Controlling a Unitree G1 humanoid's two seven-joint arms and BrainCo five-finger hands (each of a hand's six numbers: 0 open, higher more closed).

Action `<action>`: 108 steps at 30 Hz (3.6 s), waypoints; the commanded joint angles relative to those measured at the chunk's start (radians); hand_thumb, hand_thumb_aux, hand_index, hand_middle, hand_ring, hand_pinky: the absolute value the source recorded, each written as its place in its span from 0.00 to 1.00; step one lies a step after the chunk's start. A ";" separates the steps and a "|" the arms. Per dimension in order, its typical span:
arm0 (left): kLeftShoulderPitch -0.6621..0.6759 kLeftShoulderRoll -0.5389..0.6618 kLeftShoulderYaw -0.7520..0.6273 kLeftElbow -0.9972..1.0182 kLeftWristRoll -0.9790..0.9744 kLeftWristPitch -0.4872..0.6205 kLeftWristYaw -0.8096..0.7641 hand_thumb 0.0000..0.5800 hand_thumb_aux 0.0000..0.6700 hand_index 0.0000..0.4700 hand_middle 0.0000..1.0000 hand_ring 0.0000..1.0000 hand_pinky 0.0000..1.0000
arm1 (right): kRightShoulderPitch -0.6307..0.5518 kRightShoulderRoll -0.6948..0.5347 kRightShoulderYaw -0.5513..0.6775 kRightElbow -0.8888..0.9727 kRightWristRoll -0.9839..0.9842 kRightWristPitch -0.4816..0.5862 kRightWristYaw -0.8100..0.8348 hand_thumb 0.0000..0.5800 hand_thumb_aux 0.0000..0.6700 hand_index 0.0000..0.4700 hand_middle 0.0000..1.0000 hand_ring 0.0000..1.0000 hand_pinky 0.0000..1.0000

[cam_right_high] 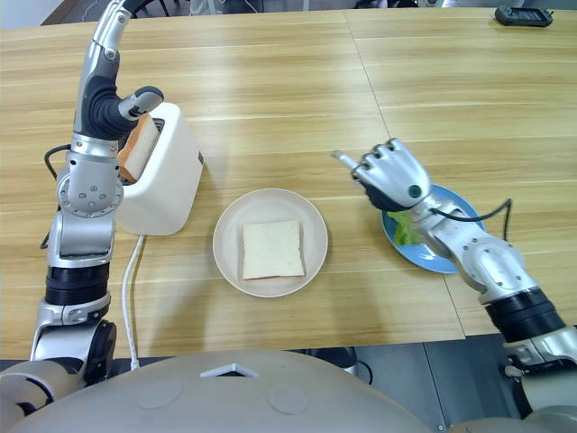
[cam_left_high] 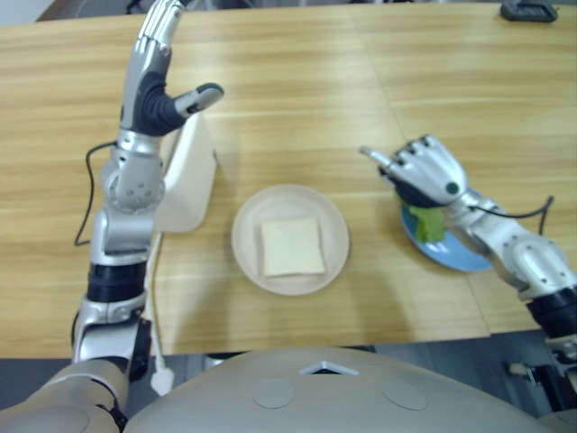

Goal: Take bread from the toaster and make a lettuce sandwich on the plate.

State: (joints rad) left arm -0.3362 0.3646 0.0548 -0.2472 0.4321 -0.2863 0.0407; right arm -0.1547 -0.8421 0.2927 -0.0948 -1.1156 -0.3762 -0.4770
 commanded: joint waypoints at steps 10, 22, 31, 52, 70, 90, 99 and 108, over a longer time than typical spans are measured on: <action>-0.020 -0.001 -0.022 0.036 0.008 -0.008 0.007 0.00 0.00 0.00 0.00 0.00 0.00 | -0.050 0.051 0.056 0.023 -0.029 -0.059 0.080 1.00 1.00 0.98 1.00 1.00 1.00; 0.006 -0.009 -0.023 0.012 0.018 0.011 0.017 0.00 0.00 0.00 0.00 0.00 0.00 | 0.203 -0.077 -0.260 0.246 0.409 -0.198 0.076 0.00 0.00 0.00 0.00 0.00 0.00; 0.048 -0.010 -0.005 -0.035 0.027 0.039 0.021 0.00 0.00 0.00 0.00 0.00 0.00 | 0.179 -0.132 -0.256 0.441 0.409 -0.250 0.154 0.00 0.00 0.00 0.00 0.00 0.00; 0.091 0.004 0.023 -0.065 0.026 0.051 0.000 0.00 0.00 0.00 0.00 0.00 0.00 | -0.005 -0.174 0.004 0.756 0.125 -0.128 0.075 0.00 0.00 0.00 0.00 0.00 0.00; 0.103 0.017 0.033 -0.074 0.019 0.050 -0.020 0.00 0.00 0.00 0.00 0.00 0.00 | 0.004 -0.157 0.055 0.732 0.135 -0.093 0.103 0.00 0.00 0.00 0.00 0.00 0.00; 0.121 0.026 0.046 -0.090 0.010 0.052 -0.048 0.00 0.00 0.00 0.00 0.00 0.00 | -0.047 -0.116 0.137 0.862 0.165 -0.125 0.109 1.00 1.00 0.98 0.00 0.00 0.00; 0.119 0.026 0.046 -0.091 0.008 0.053 -0.055 0.00 0.00 0.00 0.00 0.00 0.00 | -0.031 -0.124 0.117 0.812 0.174 -0.119 0.051 1.00 1.00 0.98 0.00 0.00 0.00; 0.117 0.029 0.049 -0.090 0.007 0.054 -0.057 0.00 0.00 0.00 0.00 0.00 0.00 | -0.012 -0.121 0.090 0.763 0.180 -0.103 -0.016 1.00 1.00 0.98 1.00 1.00 1.00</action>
State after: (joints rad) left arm -0.2184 0.3809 0.0976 -0.3302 0.4477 -0.2416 -0.0043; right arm -0.1749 -0.9588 0.3900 0.6825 -0.9373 -0.4868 -0.4841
